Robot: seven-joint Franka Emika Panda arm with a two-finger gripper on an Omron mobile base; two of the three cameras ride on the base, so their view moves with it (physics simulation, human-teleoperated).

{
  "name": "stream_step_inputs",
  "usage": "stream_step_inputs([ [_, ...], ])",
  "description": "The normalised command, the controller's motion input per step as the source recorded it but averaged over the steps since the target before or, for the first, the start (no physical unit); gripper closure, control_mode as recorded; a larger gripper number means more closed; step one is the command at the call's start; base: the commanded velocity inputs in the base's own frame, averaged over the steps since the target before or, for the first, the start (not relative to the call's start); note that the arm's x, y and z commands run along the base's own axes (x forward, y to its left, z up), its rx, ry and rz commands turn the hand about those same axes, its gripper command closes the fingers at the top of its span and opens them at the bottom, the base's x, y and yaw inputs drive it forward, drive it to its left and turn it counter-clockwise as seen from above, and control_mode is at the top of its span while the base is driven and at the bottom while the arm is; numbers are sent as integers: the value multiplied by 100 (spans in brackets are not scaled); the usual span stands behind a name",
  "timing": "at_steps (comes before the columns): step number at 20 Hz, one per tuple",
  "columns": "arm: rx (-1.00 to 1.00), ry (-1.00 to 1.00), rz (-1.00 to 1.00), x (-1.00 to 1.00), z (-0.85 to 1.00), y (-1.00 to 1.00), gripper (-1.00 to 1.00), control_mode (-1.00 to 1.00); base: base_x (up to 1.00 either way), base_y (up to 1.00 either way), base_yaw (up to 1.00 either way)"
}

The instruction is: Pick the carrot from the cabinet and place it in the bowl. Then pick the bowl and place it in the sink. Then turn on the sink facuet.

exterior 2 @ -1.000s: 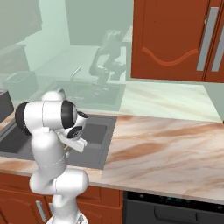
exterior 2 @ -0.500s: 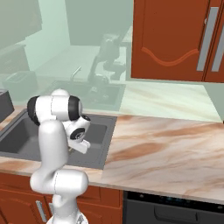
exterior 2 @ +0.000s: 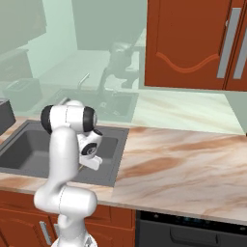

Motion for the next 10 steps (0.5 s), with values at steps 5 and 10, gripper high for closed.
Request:
stream_step_inputs([
  [5, 0, 0, 6, 22, -25, 6, 100, -100, 0, 0, 0],
  [10, 0, 0, 5, 6, -15, 18, -100, -100, 0, 0, 0],
])
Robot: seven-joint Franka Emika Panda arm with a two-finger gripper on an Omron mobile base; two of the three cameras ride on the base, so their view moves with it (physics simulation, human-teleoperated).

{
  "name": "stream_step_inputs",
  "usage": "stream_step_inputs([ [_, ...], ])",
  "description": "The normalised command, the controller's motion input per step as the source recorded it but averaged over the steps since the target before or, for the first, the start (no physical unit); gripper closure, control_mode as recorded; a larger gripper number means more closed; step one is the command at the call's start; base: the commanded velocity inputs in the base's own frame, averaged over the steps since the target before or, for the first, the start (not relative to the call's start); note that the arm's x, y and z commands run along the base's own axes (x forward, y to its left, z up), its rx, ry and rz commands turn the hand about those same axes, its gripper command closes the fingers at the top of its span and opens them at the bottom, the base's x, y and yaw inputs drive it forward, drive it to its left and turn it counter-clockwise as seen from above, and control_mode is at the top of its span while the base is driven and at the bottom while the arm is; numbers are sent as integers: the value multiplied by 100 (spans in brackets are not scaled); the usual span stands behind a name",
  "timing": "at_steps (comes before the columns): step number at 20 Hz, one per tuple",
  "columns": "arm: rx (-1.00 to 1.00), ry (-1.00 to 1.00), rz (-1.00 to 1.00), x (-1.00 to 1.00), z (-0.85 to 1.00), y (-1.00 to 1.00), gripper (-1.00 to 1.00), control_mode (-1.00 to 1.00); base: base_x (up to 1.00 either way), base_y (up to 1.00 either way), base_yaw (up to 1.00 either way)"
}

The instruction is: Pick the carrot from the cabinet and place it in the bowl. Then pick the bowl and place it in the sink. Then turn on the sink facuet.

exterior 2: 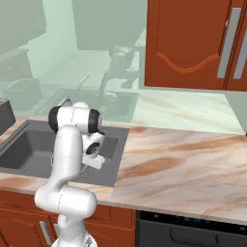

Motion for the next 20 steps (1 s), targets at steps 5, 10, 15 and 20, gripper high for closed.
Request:
stream_step_inputs([
  [5, 6, 0, 2, -7, 33, 6, -100, -100, 0, 0, 0],
  [10, 13, 0, 0, -8, 98, -3, -100, -100, 0, 0, 0],
  [15, 14, 4, -4, -18, 100, -6, -100, -100, 0, 0, 0],
  [20, 30, 30, -21, -33, 100, -5, -100, -100, 0, 0, 0],
])
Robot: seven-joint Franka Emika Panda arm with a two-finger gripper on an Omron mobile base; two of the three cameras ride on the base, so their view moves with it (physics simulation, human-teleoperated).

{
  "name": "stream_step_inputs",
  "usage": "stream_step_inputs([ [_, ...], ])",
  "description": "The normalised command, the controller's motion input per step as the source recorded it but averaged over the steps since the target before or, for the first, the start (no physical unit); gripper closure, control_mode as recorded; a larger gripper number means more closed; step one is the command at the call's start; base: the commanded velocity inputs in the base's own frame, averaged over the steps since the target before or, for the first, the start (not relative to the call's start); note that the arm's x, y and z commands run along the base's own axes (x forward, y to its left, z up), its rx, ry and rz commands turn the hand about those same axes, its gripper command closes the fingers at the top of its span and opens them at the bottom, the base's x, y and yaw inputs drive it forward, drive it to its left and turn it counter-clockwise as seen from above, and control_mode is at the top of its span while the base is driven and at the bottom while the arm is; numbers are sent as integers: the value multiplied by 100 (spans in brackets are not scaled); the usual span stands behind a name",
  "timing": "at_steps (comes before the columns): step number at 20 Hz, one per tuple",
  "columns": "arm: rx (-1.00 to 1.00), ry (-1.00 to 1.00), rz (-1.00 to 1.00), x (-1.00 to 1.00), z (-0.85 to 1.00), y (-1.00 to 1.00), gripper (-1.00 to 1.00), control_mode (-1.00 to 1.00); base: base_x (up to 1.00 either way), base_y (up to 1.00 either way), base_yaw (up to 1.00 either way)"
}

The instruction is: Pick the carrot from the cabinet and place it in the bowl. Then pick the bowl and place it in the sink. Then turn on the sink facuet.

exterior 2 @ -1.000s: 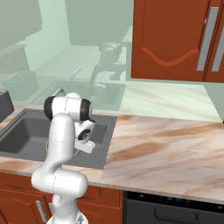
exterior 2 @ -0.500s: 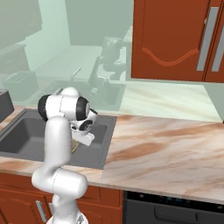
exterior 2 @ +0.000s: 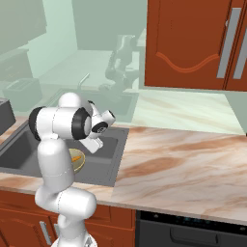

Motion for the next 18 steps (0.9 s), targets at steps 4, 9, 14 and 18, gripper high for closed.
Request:
stream_step_inputs([
  [4, 34, 20, -39, -52, 85, 0, -100, -100, 0, 0, 0],
  [9, 39, 29, -40, -31, 90, -2, -100, -100, 0, 0, 0],
  [14, 31, 35, -28, 0, 76, 0, -100, -100, 0, 0, 0],
  [18, 29, 34, -19, 17, 31, 0, -100, -100, 0, 0, 0],
])
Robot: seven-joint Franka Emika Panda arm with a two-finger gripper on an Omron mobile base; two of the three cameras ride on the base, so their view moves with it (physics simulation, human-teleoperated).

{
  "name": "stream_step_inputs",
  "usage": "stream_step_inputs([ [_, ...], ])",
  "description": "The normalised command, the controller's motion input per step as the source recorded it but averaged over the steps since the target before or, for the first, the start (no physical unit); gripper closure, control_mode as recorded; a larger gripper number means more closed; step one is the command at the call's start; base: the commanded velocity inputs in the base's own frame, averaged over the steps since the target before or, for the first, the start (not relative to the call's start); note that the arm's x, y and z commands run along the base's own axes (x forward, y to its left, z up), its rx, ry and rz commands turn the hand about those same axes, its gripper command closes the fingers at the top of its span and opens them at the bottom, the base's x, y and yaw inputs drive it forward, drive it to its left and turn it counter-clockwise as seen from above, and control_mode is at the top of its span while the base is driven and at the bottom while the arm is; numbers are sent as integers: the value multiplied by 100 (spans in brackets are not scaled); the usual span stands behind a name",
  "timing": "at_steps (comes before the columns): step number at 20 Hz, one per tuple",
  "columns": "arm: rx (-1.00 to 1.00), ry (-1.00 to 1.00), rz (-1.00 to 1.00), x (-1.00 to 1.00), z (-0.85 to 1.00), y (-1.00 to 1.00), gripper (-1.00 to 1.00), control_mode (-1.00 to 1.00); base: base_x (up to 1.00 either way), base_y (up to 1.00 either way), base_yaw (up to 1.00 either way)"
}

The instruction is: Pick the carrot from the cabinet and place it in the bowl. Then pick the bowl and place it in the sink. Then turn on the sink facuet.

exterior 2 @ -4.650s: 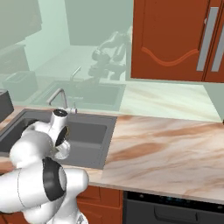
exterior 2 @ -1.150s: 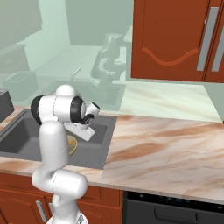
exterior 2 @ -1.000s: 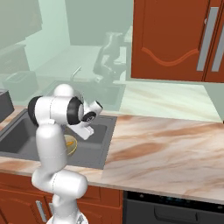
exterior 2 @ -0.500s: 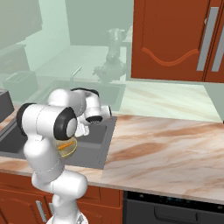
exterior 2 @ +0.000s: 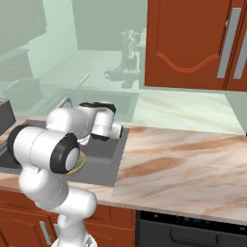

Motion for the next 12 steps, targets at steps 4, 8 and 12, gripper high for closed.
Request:
stream_step_inputs([
  [4, 13, 30, -12, 50, -8, 1, -100, -100, 0, 0, 0],
  [8, 3, 29, -9, 54, -16, 0, -100, -100, 0, 0, 0],
  [12, 4, 26, -5, 39, 0, 0, -100, -100, 0, 0, 0],
])
